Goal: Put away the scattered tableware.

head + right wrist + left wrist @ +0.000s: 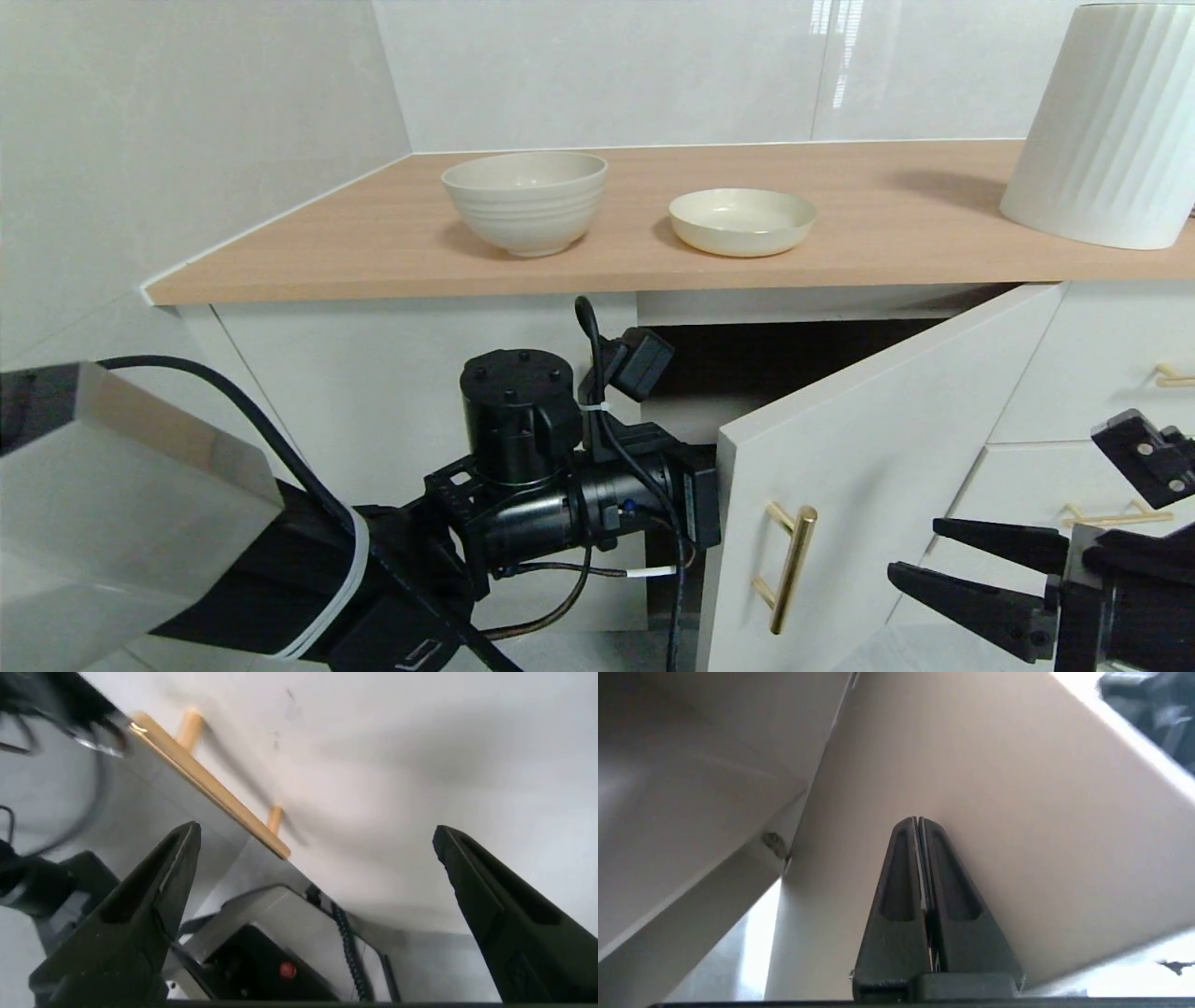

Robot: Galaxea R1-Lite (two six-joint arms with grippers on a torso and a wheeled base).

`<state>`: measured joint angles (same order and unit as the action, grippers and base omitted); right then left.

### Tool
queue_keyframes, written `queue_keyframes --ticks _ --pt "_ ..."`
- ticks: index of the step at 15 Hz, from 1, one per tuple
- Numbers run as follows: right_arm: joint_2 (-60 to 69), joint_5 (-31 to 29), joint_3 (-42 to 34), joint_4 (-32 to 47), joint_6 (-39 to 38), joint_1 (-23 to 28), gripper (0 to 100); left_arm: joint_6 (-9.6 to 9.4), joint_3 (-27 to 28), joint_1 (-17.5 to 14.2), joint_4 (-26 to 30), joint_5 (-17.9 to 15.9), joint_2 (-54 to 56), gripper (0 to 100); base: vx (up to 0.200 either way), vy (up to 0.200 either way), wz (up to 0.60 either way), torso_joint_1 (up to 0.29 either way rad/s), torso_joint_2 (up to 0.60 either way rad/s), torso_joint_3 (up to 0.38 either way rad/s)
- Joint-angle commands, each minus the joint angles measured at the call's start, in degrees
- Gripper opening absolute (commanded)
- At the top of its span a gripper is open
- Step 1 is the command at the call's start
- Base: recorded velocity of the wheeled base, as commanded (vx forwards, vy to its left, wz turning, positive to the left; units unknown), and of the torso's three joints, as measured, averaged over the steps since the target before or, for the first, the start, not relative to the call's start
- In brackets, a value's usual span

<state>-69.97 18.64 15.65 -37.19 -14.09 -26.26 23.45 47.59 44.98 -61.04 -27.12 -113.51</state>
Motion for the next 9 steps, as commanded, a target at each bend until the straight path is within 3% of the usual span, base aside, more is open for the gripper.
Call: queue_keyframes --ticks 1,5,9 --pt "5.0 0.2 1.5 2.3 0.0 -0.2 100 -0.08 0.3 0.7 0.2 0.1 -1.3 0 0.000 0.000 0.00 0.000 0.00 0.000" --pt "8.2 0.2 2.5 4.8 0.1 -0.4 100 -0.08 3.1 0.8 3.2 0.1 -2.1 0 -0.200 0.000 0.00 0.008 0.00 0.001" --pt "10.0 0.2 2.5 4.9 0.2 -0.5 100 0.01 6.2 1.3 3.5 0.1 -4.9 0 0.000 0.000 0.00 0.000 0.00 0.000"
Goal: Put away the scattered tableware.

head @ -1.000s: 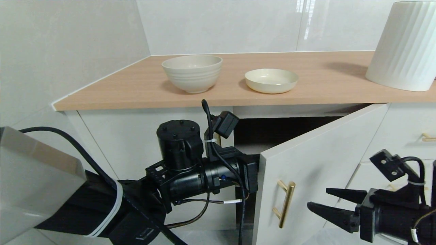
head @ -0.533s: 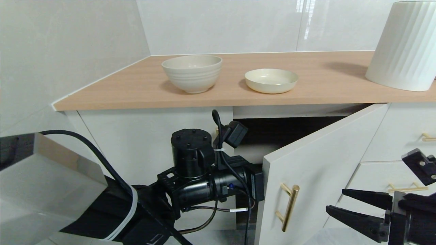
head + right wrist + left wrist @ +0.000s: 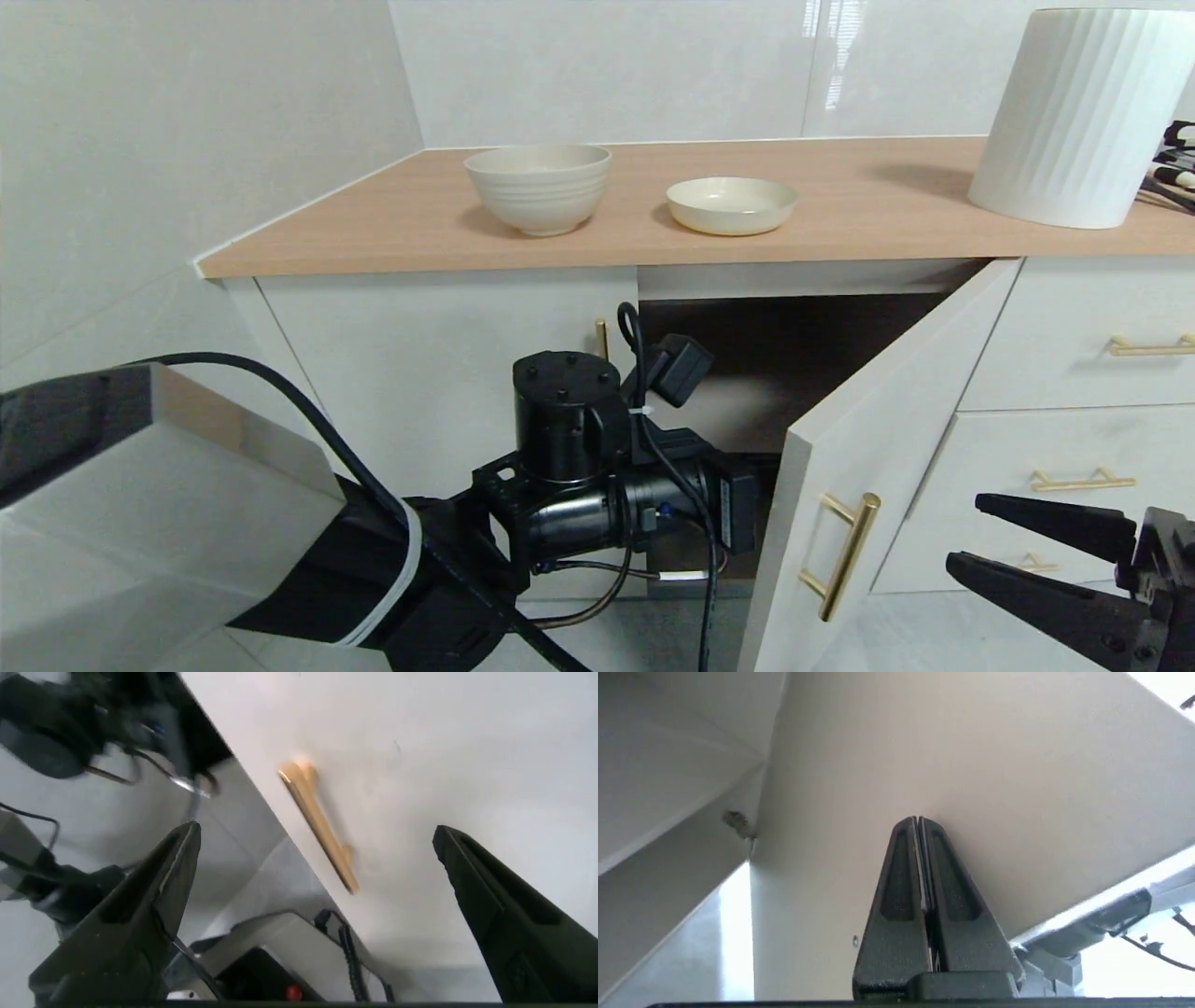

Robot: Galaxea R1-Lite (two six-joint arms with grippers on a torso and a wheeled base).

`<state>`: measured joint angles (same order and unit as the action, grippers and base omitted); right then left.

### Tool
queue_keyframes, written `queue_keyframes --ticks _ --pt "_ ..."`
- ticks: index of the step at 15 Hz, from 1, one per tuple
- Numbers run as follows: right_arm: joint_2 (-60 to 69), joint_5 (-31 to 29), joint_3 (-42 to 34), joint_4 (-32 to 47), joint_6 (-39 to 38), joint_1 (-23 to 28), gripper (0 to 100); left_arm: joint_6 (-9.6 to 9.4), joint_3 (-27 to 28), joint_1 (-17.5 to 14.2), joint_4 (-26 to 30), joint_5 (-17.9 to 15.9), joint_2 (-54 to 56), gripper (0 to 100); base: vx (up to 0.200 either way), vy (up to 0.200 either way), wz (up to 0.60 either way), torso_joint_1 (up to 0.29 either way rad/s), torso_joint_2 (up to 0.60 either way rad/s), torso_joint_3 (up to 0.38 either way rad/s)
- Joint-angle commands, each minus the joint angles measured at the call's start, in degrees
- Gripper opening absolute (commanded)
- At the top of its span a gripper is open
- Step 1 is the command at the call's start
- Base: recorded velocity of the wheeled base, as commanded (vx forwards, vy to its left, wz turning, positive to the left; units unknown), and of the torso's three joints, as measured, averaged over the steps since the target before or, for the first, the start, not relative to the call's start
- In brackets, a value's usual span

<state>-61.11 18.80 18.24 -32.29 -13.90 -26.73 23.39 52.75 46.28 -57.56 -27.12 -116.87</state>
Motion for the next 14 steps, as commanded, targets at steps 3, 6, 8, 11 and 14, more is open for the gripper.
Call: queue_keyframes --ticks 3,6,8,11,14 --pt "2.9 0.0 0.0 0.3 0.1 -1.7 100 0.07 2.4 0.0 2.2 0.3 -1.8 0 0.000 0.000 0.00 0.000 0.00 0.000" --pt "3.1 0.0 0.0 0.4 0.1 -2.0 100 0.07 3.5 0.2 3.2 0.3 -1.8 0 -0.133 0.000 0.00 0.003 0.00 0.003" --pt "4.2 0.0 0.0 0.4 0.1 -2.2 100 0.07 4.6 0.2 4.2 0.3 -1.8 0 -0.100 0.000 0.00 0.009 0.00 0.001" --pt "7.6 3.2 -0.2 0.5 1.3 -3.0 100 0.07 5.6 0.8 5.4 0.5 -1.8 0 0.000 0.000 0.00 0.000 0.00 0.000" --pt "7.8 3.6 -0.3 0.6 1.3 -3.3 100 0.07 8.2 1.9 7.5 0.8 -3.1 0 0.000 0.000 0.00 0.000 0.00 0.000"
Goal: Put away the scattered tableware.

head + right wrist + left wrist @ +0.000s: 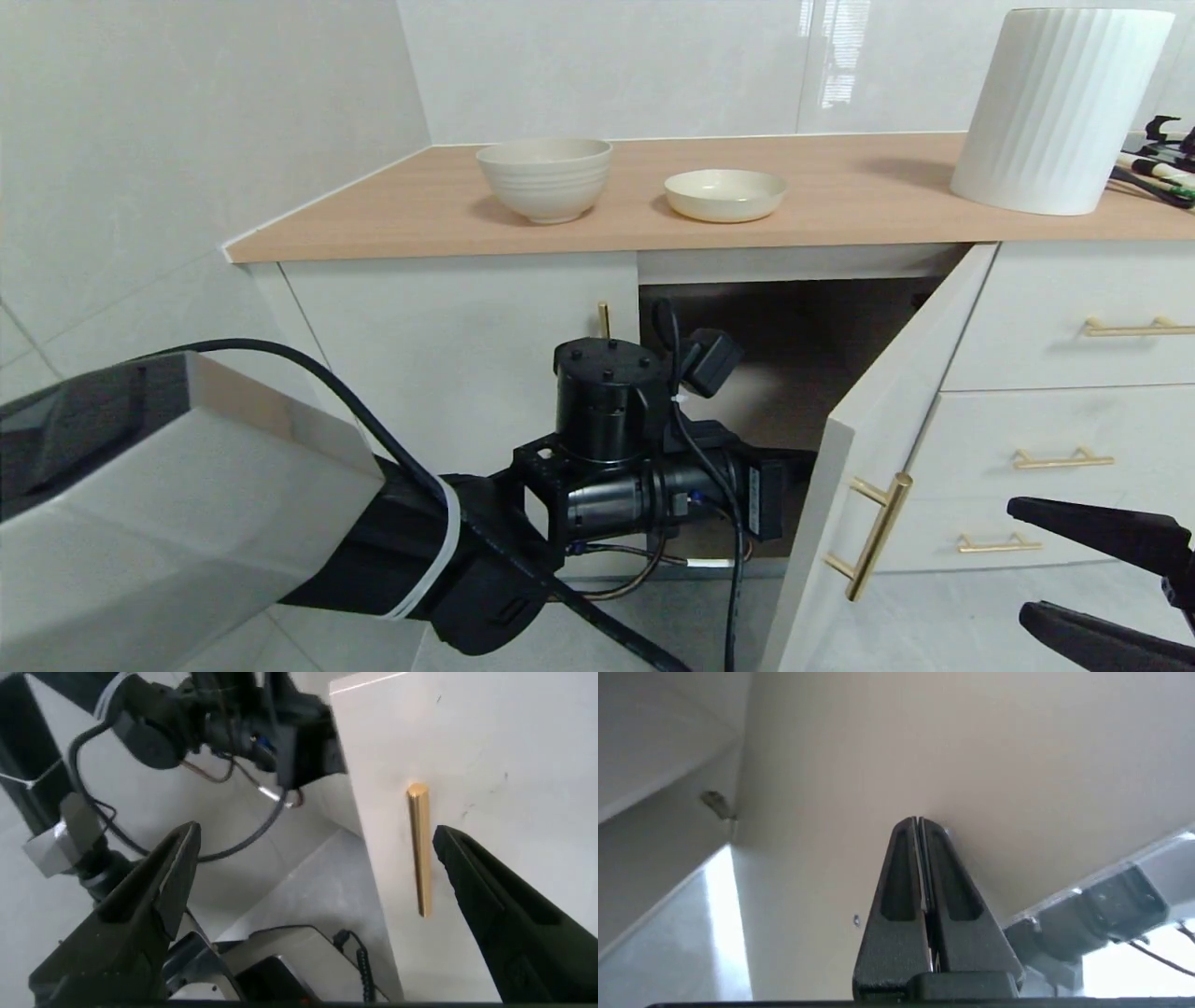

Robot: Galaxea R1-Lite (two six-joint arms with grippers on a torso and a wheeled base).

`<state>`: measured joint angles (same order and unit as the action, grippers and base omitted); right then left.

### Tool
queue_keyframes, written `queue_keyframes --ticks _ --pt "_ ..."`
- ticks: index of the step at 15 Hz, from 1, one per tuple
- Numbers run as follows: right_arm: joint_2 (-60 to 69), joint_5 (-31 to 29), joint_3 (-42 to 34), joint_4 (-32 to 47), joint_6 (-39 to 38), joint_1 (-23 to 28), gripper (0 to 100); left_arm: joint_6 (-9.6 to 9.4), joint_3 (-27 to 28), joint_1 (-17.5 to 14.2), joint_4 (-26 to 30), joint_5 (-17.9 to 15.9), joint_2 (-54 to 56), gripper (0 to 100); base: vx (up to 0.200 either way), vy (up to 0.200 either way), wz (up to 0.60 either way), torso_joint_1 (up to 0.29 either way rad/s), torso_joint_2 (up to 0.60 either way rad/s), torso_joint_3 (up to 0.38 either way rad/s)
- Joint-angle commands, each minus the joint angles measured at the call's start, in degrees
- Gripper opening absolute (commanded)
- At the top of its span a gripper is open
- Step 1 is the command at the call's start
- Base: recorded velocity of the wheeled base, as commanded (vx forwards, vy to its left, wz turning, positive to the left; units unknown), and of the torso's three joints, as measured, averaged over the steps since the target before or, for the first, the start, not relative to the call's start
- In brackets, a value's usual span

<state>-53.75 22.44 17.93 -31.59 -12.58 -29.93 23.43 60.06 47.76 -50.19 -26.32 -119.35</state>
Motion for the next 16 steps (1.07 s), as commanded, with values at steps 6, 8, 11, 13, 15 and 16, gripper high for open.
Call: queue_keyframes --ticks 6,8,11,13,15,16 --pt "3.9 3.7 -1.0 0.1 1.1 -2.8 100 0.92 4.1 12.2 6.2 2.1 4.2 0 0.000 0.000 0.00 0.000 0.00 0.000" --pt "4.4 5.4 -1.3 0.1 1.6 -2.8 100 2.94 2.3 6.6 6.2 3.7 4.9 0 0.000 0.000 0.00 0.000 0.00 0.000" --pt "7.0 6.6 -0.9 0.1 1.7 -2.8 100 4.08 -2.1 2.2 6.2 1.4 7.1 0 0.000 0.000 0.00 0.000 0.00 0.000" --pt "10.4 9.9 0.8 1.0 1.4 -2.7 100 4.08 -1.4 4.8 6.1 0.3 5.5 0 0.000 0.000 0.00 0.000 0.00 0.000" --pt "13.6 14.9 1.8 6.2 1.5 -2.7 100 3.99 1.9 6.3 6.5 0.4 2.1 0 0.000 0.000 0.00 0.000 0.00 0.000" --pt "14.7 20.0 1.8 7.4 1.5 -2.6 100 3.99 2.8 7.0 6.6 0.4 1.2 0 0.000 0.000 0.00 0.000 0.00 0.000"
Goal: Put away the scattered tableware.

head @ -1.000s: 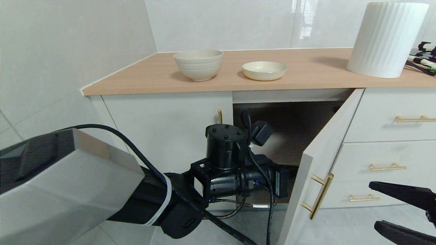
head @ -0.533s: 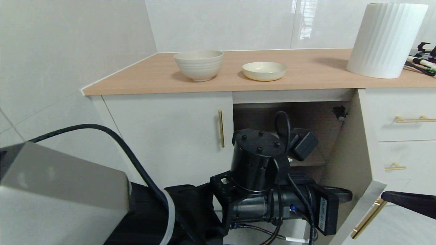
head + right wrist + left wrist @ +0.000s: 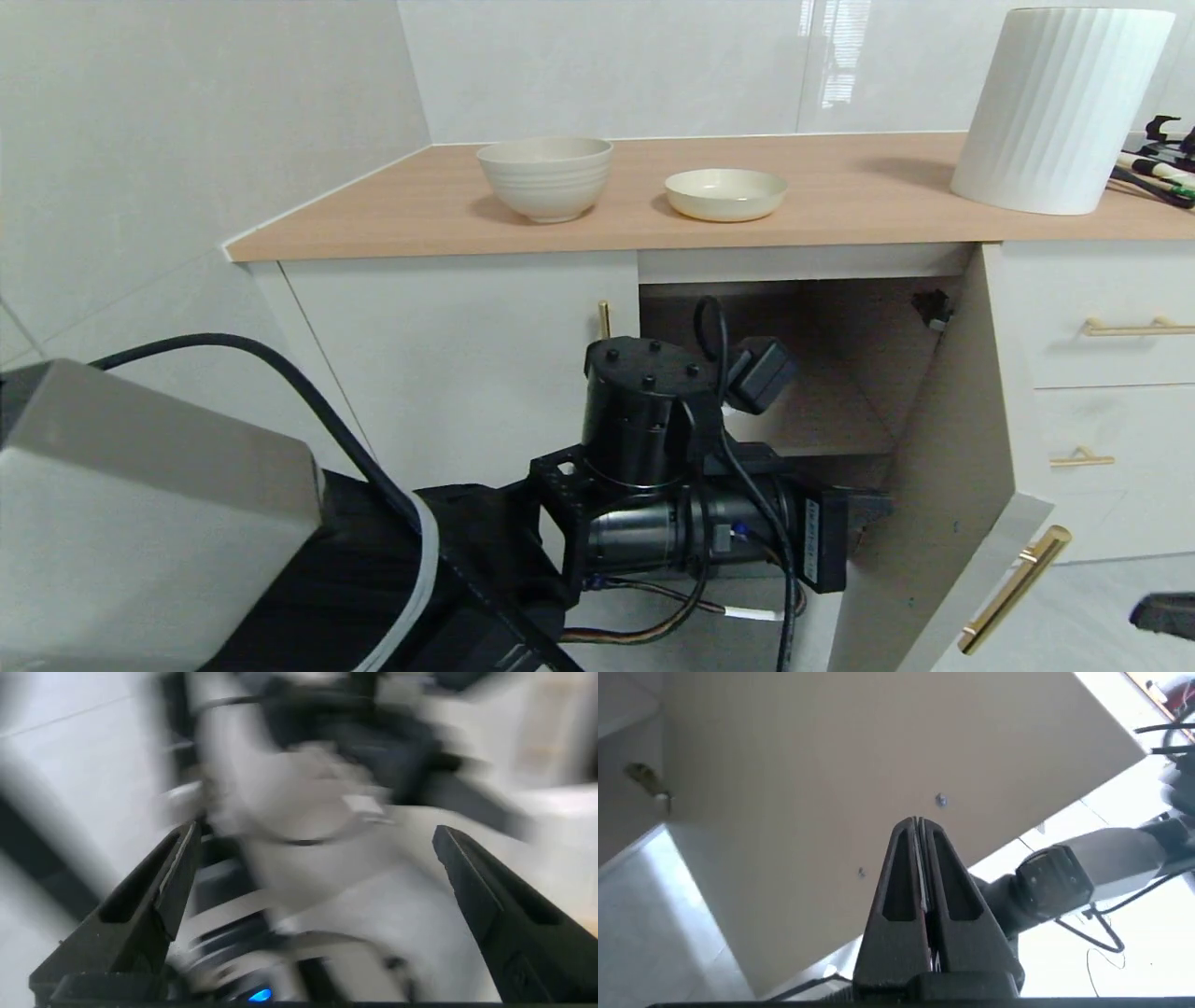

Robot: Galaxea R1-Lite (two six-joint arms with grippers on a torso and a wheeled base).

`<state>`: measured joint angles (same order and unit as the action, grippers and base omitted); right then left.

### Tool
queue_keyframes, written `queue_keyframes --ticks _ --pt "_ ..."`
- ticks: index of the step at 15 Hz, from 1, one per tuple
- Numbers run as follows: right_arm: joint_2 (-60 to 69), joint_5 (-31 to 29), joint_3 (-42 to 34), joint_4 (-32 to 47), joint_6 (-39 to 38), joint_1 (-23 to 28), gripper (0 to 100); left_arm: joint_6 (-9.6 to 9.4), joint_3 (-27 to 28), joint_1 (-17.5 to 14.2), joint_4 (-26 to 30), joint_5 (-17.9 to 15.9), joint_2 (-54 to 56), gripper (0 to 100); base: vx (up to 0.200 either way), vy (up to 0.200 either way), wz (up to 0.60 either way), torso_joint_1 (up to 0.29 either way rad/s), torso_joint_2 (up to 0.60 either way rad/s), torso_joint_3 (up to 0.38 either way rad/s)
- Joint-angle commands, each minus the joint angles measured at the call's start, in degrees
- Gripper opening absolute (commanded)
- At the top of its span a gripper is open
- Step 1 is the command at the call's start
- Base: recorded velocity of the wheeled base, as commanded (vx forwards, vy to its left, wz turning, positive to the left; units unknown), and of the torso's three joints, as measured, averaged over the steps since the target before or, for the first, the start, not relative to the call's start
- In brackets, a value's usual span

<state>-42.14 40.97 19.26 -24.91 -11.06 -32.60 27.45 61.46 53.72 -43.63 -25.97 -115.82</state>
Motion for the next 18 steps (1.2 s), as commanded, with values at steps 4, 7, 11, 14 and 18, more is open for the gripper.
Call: queue_keyframes --ticks 4,7,11,14,18 --pt "3.2 3.9 1.0 2.0 0.0 0.6 100 -0.03 3.9 5.5 3.5 0.0 -2.7 0 0.000 0.000 0.00 0.000 0.00 0.000" --pt "2.9 3.9 1.0 2.8 0.0 0.6 100 -0.03 6.0 5.9 4.7 0.1 -4.0 0 0.000 0.000 0.00 0.000 0.00 0.000" --pt "2.2 3.8 1.0 2.8 0.0 0.6 100 -0.03 9.5 5.8 4.9 0.3 -7.7 0 0.000 0.000 0.00 0.000 0.00 0.000" --pt "1.9 3.8 0.8 2.8 0.0 0.6 100 -0.38 13.6 7.2 8.4 0.5 -9.1 0 -0.133 0.000 0.00 -0.002 0.00 0.000" --pt "1.8 3.8 0.8 2.8 0.0 0.6 100 -0.38 13.3 8.5 8.3 1.3 -7.8 0 0.000 0.000 0.00 0.000 0.00 0.000"
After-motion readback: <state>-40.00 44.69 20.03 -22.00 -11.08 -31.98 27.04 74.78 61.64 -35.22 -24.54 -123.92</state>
